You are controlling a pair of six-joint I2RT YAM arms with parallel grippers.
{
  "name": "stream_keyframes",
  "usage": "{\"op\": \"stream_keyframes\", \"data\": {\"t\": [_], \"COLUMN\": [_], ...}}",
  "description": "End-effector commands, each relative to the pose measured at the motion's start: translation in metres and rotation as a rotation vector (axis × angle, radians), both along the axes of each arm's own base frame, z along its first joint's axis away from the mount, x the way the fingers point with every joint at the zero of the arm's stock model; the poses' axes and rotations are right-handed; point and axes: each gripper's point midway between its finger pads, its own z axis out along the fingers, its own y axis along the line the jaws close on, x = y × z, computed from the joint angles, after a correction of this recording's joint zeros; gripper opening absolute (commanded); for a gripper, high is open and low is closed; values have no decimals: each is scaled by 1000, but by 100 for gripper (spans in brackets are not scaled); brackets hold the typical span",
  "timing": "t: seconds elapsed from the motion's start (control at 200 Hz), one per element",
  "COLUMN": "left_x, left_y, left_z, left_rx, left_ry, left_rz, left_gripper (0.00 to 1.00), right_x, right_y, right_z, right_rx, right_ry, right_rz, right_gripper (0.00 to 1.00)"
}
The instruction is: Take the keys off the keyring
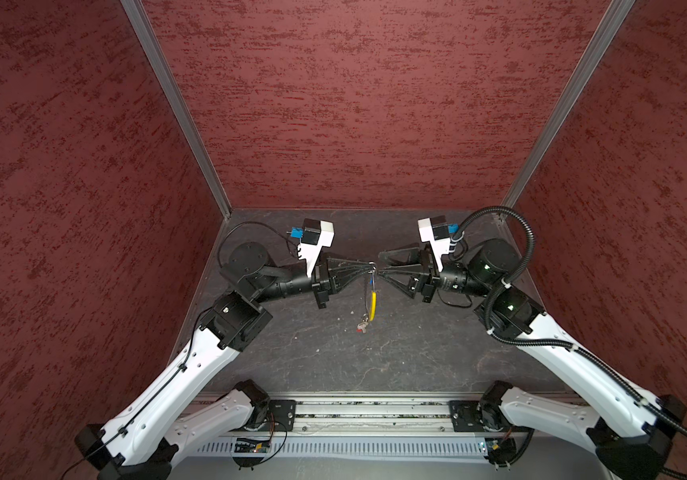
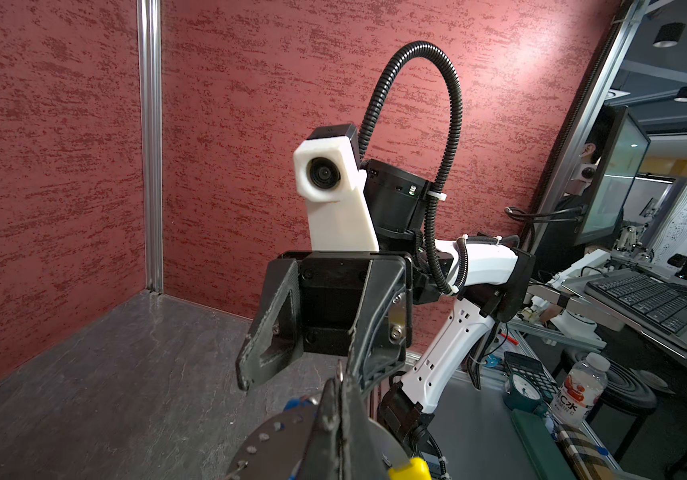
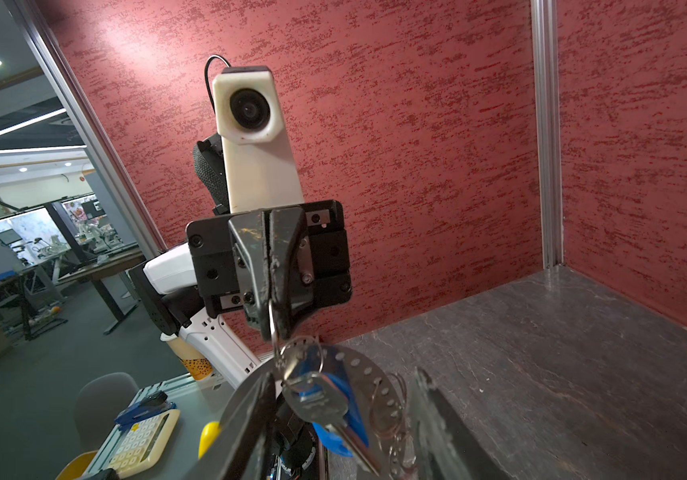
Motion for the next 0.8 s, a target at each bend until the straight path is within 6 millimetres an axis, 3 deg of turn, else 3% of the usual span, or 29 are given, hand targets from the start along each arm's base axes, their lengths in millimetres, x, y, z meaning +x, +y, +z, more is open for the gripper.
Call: {"op": "stream_keyframes", "data": {"t": [0.0,0.17,0.361,0.796], "left_x": [-9,-9,0,8], "left_y": [2,1,3,8], "left_z": [10,10,11,14], "left_rx": [-26,-29,-38,-54], "left_ry": [-31,-24,-11,6], "left_rz": [-40,-47,3,57], "left_gripper": [0,0,0,0], "right_x": [-9,-19,-27,-23], "right_y": [-3,7,11,9], "right_z": [8,-1,-3,-2], "right_rx": [25,-5,-20,-26], "right_ry": [-36,-25,-33,-42], "right_rz": [22,118,165,127], "right_gripper": [53,54,46,6]}}
